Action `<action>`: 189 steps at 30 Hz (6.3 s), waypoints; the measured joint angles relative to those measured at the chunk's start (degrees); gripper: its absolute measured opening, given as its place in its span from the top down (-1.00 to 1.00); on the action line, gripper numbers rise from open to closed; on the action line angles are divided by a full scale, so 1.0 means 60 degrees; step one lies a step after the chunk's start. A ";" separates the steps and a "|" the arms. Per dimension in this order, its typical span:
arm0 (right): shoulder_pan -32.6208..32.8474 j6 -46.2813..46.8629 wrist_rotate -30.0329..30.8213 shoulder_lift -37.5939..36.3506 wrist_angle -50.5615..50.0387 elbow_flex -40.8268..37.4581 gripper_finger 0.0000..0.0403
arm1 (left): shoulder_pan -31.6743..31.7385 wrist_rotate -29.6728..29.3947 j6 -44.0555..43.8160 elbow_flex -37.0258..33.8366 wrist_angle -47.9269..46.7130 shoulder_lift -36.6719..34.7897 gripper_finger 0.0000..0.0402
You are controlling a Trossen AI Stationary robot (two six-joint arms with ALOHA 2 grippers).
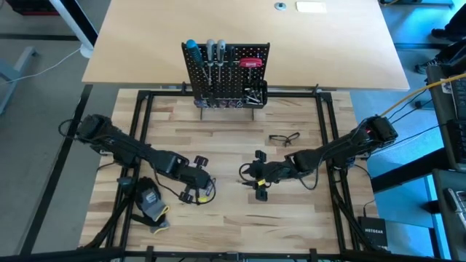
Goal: Hang tools onto peg board
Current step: Hang the blue pick tool on the peg board
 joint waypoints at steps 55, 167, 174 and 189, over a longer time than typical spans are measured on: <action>0.0670 0.0768 0.4448 0.0833 0.7068 -0.0101 0.04 | -0.0616 -0.7102 0.2392 -0.2932 0.9576 -0.2611 0.99; -0.3313 -0.6899 0.7981 0.2714 0.9364 0.1486 0.91 | -0.2632 -0.9240 -0.4141 -0.5045 0.3612 -0.7239 0.37; -0.3586 -0.6034 0.7941 0.2714 0.8694 0.1486 0.91 | -0.2633 -0.9194 -0.4169 -0.5045 0.3609 -0.7239 0.37; -0.3840 -0.4042 0.7763 0.2721 0.6732 0.1486 0.91 | -0.2633 -0.9171 -0.4140 -0.5045 0.3604 -0.7239 0.37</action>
